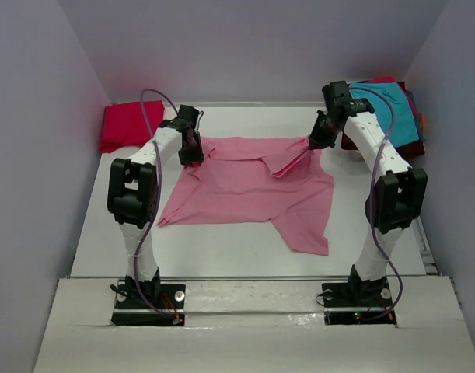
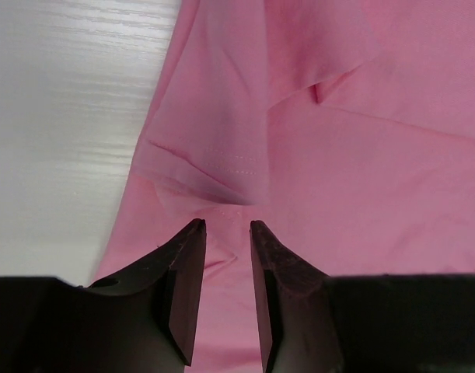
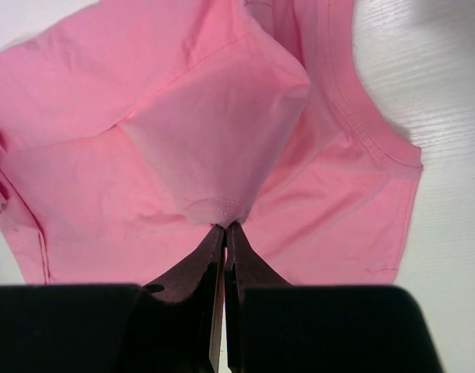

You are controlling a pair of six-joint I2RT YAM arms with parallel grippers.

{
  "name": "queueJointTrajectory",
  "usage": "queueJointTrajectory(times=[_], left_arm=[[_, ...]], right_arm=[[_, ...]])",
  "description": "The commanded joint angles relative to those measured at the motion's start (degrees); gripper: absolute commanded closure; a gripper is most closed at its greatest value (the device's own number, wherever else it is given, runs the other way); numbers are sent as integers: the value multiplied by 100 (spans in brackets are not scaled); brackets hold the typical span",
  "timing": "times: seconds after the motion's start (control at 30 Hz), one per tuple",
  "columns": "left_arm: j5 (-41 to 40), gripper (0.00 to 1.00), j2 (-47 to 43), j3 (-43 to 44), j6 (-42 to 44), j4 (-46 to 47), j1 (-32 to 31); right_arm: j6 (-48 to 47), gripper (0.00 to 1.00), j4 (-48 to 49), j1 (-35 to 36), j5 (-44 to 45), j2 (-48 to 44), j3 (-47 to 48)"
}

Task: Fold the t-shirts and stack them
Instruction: Flatten the tshirt out

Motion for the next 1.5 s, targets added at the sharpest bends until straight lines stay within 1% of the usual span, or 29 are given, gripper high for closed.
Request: queueJointTrajectory(times=[0.0, 0.2, 0.37, 0.5, 0.53, 0.57, 0.63, 0.77, 0.8, 1.0, 1.27, 1.47], left_arm=[[-407, 58, 57, -100, 61, 62, -18], [-680, 59, 259, -47, 44, 150, -18], [-610, 59, 268, 32, 9, 352, -18], [-671, 58, 426, 286, 0, 264, -18], [-793, 58, 487, 426, 0, 282, -18], [-864, 55, 497, 506, 8, 291, -18], [-961, 54, 523, 585, 0, 299, -18], [-1215, 43, 646, 822, 26, 361, -18], [-1251, 42, 690, 866, 26, 361, -18], [-1524, 42, 927, 1209, 44, 291, -18], [-1384, 43, 1112, 1271, 44, 291, -18], [-1331, 43, 832, 1157, -27, 308, -18]], right_arm=[[-135, 93, -306, 29, 134, -150, 546], [-162, 93, -420, 29, 134, -106, 766], [-197, 93, -499, 29, 125, -133, 810], [-215, 93, -517, 29, 134, -150, 837], [-232, 93, -535, 29, 117, -150, 871], [-241, 93, -544, 29, 108, -159, 880], [-259, 93, -544, 29, 108, -159, 889], [-294, 93, -570, 29, 90, -168, 907], [-294, 93, -579, 29, 81, -168, 907], [-364, 93, -614, 29, 99, -255, 889], [-390, 93, -631, 29, 90, -308, 784], [-390, 93, -588, 29, 90, -361, 652]])
